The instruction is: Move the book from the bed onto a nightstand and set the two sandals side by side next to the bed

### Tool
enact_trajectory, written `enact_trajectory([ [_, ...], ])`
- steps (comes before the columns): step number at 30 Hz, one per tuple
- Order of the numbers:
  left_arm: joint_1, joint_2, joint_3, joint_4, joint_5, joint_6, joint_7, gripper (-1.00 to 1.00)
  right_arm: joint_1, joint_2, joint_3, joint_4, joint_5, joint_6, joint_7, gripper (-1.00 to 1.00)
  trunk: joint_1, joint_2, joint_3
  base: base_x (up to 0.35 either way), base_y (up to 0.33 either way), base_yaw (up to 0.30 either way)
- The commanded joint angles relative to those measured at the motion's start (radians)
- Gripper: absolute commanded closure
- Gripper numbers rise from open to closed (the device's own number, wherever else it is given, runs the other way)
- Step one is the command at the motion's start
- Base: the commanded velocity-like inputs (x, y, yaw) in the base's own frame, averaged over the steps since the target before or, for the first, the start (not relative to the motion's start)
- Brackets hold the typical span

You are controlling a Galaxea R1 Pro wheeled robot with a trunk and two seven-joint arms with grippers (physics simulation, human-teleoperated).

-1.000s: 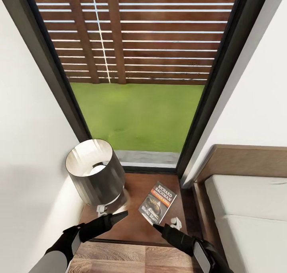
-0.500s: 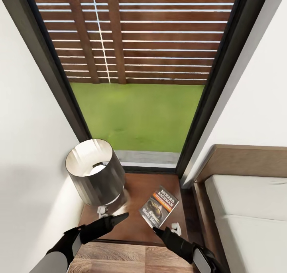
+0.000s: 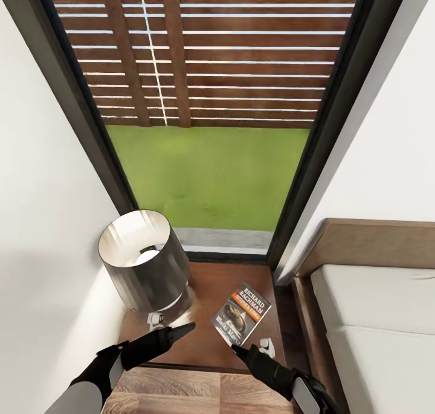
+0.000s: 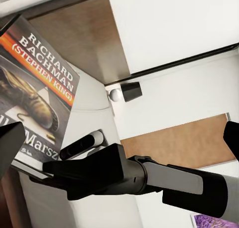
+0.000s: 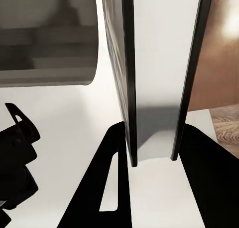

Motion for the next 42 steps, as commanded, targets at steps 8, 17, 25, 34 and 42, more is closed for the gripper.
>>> enact_trajectory([
  [8,0.000,-0.001,0.008,-0.002,-0.010,0.011,-0.006,-1.00,0.000,0.001,-0.005,0.000,-0.004,0.008,0.002,1.00,0.019,-0.036,-0.017,0.000,0.000,0.000],
  [17,-0.001,-0.002,0.008,-0.002,-0.010,0.011,-0.006,-1.00,0.000,0.001,-0.005,0.000,-0.004,0.008,0.002,1.00,0.042,-0.078,-0.035,0.000,0.000,0.000],
  [25,-0.001,-0.001,0.008,-0.002,-0.010,0.010,-0.006,-1.00,-0.001,0.000,-0.005,0.000,-0.004,0.008,0.002,1.00,0.058,-0.106,-0.048,0.000,0.000,0.000],
  [34,-0.001,-0.001,0.008,-0.002,-0.010,0.011,-0.006,-1.00,0.000,0.001,-0.005,0.000,-0.004,0.008,0.002,1.00,0.092,-0.169,-0.076,0.000,0.000,0.000],
  [42,-0.001,-0.001,0.008,-0.002,-0.010,0.011,-0.006,-1.00,0.000,0.001,-0.005,0.000,-0.004,0.008,0.002,1.00,0.123,-0.225,-0.101,0.000,0.000,0.000],
])
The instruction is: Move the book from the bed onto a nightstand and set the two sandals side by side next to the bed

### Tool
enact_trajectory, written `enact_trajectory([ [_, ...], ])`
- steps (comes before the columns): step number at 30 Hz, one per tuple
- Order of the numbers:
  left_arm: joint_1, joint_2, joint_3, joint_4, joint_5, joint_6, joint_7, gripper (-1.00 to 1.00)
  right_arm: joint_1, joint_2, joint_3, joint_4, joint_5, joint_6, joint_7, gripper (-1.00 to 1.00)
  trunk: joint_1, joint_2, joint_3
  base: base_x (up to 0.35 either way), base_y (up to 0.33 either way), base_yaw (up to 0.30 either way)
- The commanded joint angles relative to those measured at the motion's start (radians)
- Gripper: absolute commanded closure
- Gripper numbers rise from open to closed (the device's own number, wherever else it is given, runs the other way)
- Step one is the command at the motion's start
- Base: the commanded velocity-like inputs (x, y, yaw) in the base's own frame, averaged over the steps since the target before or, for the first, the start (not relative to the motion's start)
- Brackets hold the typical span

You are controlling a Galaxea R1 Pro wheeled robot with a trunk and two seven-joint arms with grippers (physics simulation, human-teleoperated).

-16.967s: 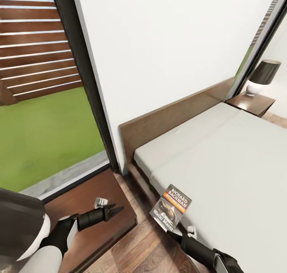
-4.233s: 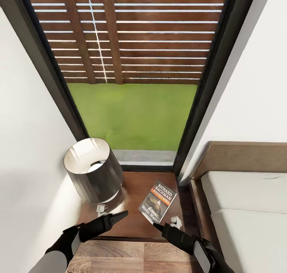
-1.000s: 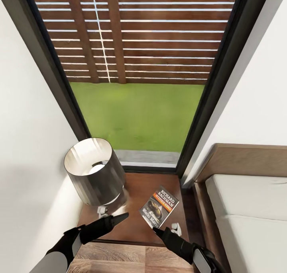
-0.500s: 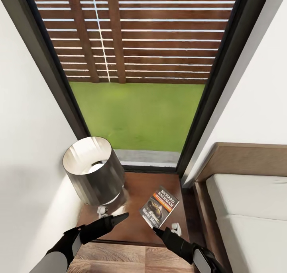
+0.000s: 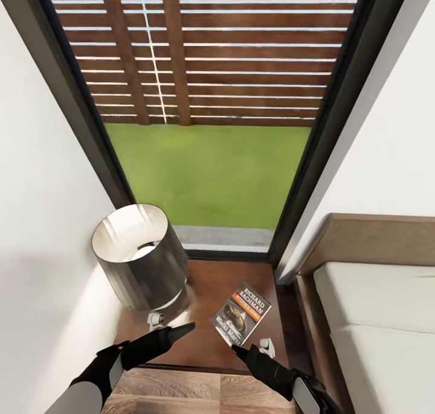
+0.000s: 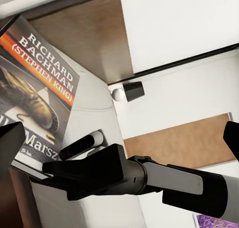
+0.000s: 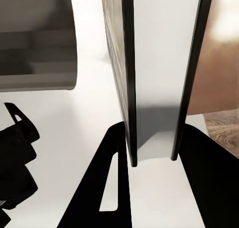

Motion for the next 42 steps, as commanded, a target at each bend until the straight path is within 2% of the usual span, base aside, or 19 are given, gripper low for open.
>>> enact_trajectory([
  [1,-0.001,-0.001,0.008,-0.002,-0.010,0.011,-0.006,-1.00,-0.001,0.001,-0.005,0.000,-0.005,0.008,0.002,1.00,0.004,-0.008,-0.004,0.000,0.000,0.000],
  [7,0.000,-0.001,0.008,-0.002,-0.010,0.011,-0.006,-1.00,-0.001,0.001,-0.005,0.000,-0.005,0.008,0.002,1.00,0.027,-0.050,-0.023,0.000,0.000,0.000],
  [14,0.000,-0.001,0.007,-0.002,-0.010,0.010,-0.006,-1.00,-0.001,0.000,-0.005,0.000,-0.005,0.008,0.002,1.00,0.027,-0.050,-0.023,0.000,0.000,0.000],
  [23,0.000,-0.002,0.006,-0.002,-0.010,0.009,-0.006,-1.00,-0.001,0.001,-0.005,0.000,-0.005,0.009,0.002,1.00,0.061,-0.113,-0.051,0.000,0.000,0.000],
  [29,0.000,-0.002,0.006,-0.002,-0.010,0.009,-0.006,-1.00,-0.001,0.001,-0.005,0.000,-0.005,0.008,0.002,1.00,0.061,-0.113,-0.051,0.000,0.000,0.000],
  [38,0.000,-0.002,0.006,-0.002,-0.010,0.009,-0.006,-1.00,-0.001,0.000,-0.005,0.000,-0.005,0.008,0.002,1.00,0.096,-0.176,-0.079,0.000,0.000,0.000],
  [42,-0.001,-0.002,0.006,-0.002,-0.010,0.008,-0.006,-1.00,0.000,0.001,-0.005,0.000,-0.005,0.008,0.002,1.00,0.096,-0.176,-0.079,0.000,0.000,0.000],
])
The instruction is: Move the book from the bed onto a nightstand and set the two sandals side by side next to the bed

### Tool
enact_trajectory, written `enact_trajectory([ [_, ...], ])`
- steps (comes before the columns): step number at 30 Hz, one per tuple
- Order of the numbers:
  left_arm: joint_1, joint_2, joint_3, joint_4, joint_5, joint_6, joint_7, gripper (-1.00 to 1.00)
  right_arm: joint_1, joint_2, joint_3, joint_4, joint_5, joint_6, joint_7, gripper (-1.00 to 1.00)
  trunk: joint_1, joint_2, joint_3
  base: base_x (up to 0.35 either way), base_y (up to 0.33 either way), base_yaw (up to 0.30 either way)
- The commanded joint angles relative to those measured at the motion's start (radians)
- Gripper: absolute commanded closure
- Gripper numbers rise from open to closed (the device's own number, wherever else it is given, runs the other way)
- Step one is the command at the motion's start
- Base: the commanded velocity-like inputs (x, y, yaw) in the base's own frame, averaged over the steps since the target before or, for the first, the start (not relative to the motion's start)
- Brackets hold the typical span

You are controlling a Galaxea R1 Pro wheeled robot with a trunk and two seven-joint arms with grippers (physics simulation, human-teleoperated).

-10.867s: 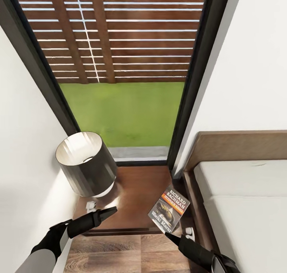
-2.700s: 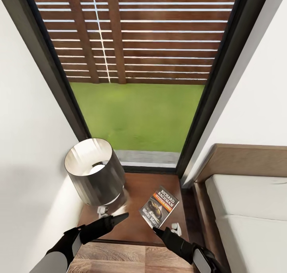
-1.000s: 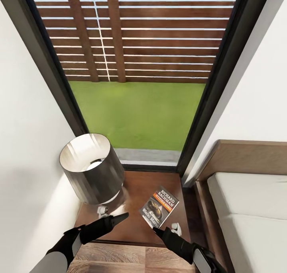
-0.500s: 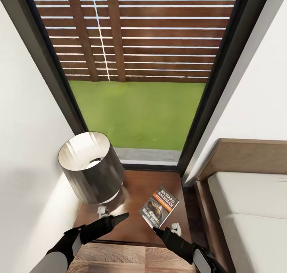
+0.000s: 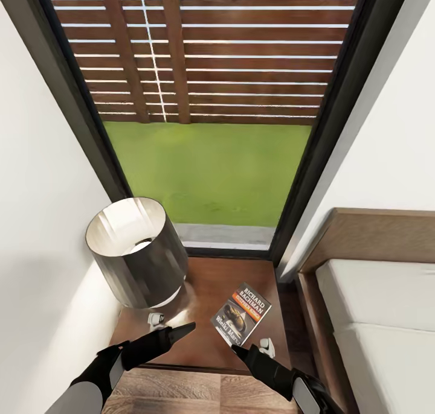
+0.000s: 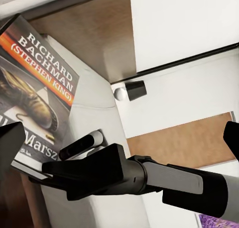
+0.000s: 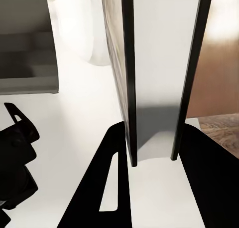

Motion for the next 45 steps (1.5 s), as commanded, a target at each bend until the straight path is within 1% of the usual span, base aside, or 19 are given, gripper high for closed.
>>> enact_trajectory([
  [1,-0.001,-0.001,0.008,-0.002,-0.010,0.010,-0.006,-1.00,-0.001,0.001,-0.005,0.000,-0.004,0.008,0.002,1.00,0.000,0.000,-0.001,0.000,0.000,0.000],
  [2,-0.001,-0.001,0.008,-0.002,-0.010,0.010,-0.006,-1.00,-0.001,0.001,-0.005,0.000,-0.004,0.008,0.002,1.00,0.000,0.000,-0.001,0.000,0.000,0.000],
  [13,-0.001,-0.001,0.008,-0.002,-0.010,0.012,-0.006,-1.00,-0.001,0.001,-0.005,0.000,-0.004,0.008,0.002,1.00,0.042,-0.077,-0.035,0.000,0.000,0.000],
  [18,-0.001,-0.001,0.008,-0.002,-0.010,0.012,-0.006,-1.00,-0.001,0.001,-0.005,0.000,-0.004,0.008,0.002,1.00,0.042,-0.077,-0.035,0.000,0.000,0.000],
  [27,-0.001,-0.001,0.008,-0.002,-0.010,0.012,-0.006,-1.00,-0.001,0.001,-0.005,0.000,-0.004,0.008,0.002,1.00,0.077,-0.140,-0.063,0.000,0.000,0.000],
  [32,-0.001,-0.001,0.008,-0.002,-0.010,0.012,-0.006,-1.00,-0.001,0.001,-0.005,0.000,-0.004,0.008,0.002,1.00,0.077,-0.140,-0.063,0.000,0.000,0.000],
  [40,-0.001,-0.001,0.008,-0.002,-0.010,0.012,-0.006,-1.00,-0.001,0.001,-0.005,0.000,-0.004,0.008,0.002,1.00,0.107,-0.196,-0.088,0.000,0.000,0.000],
  [45,-0.001,-0.001,0.008,-0.001,-0.010,0.012,-0.006,-1.00,-0.001,0.001,-0.005,0.000,-0.004,0.008,0.002,1.00,0.107,-0.196,-0.088,0.000,0.000,0.000],
])
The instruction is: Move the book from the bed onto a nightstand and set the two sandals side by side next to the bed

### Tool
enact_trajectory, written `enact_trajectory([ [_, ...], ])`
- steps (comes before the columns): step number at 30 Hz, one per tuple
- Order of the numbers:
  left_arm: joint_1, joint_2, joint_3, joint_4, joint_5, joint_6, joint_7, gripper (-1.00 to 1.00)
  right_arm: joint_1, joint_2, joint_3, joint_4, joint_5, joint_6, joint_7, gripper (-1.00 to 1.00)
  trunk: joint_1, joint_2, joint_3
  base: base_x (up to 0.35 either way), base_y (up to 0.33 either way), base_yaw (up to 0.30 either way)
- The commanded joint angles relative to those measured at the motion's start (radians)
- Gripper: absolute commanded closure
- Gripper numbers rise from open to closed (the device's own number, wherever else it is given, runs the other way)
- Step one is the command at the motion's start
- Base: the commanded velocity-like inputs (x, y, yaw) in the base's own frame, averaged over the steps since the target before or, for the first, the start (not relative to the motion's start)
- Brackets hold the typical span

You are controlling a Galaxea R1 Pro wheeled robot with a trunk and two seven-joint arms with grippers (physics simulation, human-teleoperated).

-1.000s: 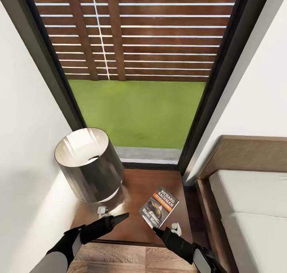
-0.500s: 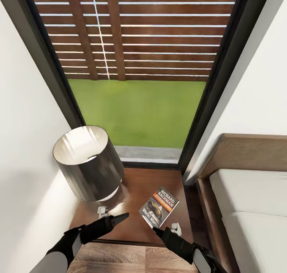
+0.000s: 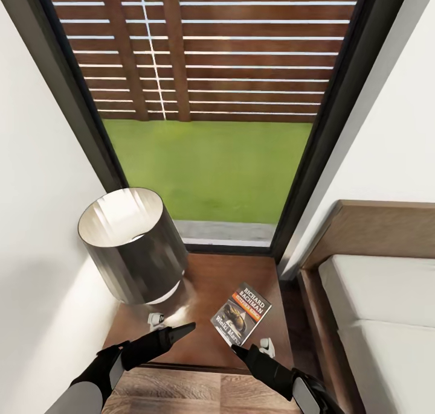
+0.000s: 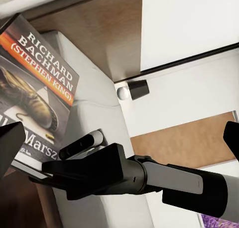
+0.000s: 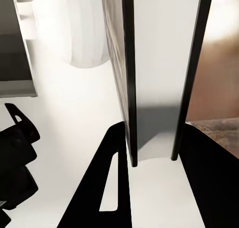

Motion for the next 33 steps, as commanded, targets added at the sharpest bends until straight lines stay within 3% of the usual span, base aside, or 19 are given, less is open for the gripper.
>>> enact_trajectory([
  [1,0.000,-0.001,0.008,-0.002,-0.010,0.011,-0.006,-1.00,-0.001,0.001,-0.005,0.000,-0.004,0.008,0.002,1.00,0.000,0.000,-0.001,0.000,0.000,0.000],
  [6,-0.001,-0.001,0.008,-0.002,-0.010,0.011,-0.006,-1.00,-0.001,0.001,-0.005,0.000,-0.004,0.008,0.002,1.00,0.000,0.000,-0.001,0.000,0.000,0.000],
  [14,-0.001,-0.001,0.008,-0.001,-0.010,0.011,-0.006,-1.00,0.000,0.001,-0.005,0.000,-0.004,0.008,0.002,1.00,0.031,-0.056,-0.026,0.000,0.000,0.000],
  [20,-0.001,-0.001,0.008,-0.002,-0.010,0.011,-0.006,-1.00,-0.001,0.001,-0.005,0.000,-0.004,0.008,0.002,1.00,0.031,-0.056,-0.026,0.000,0.000,0.000],
  [25,0.000,-0.001,0.008,-0.002,-0.010,0.011,-0.006,-1.00,0.000,0.001,-0.005,0.000,-0.004,0.008,0.002,1.00,0.050,-0.091,-0.041,0.000,0.000,0.000],
  [33,-0.001,-0.001,0.008,-0.001,-0.010,0.011,-0.006,-1.00,-0.001,0.001,-0.006,0.006,-0.008,0.011,0.003,1.00,0.050,-0.091,-0.041,0.000,0.000,0.000],
])
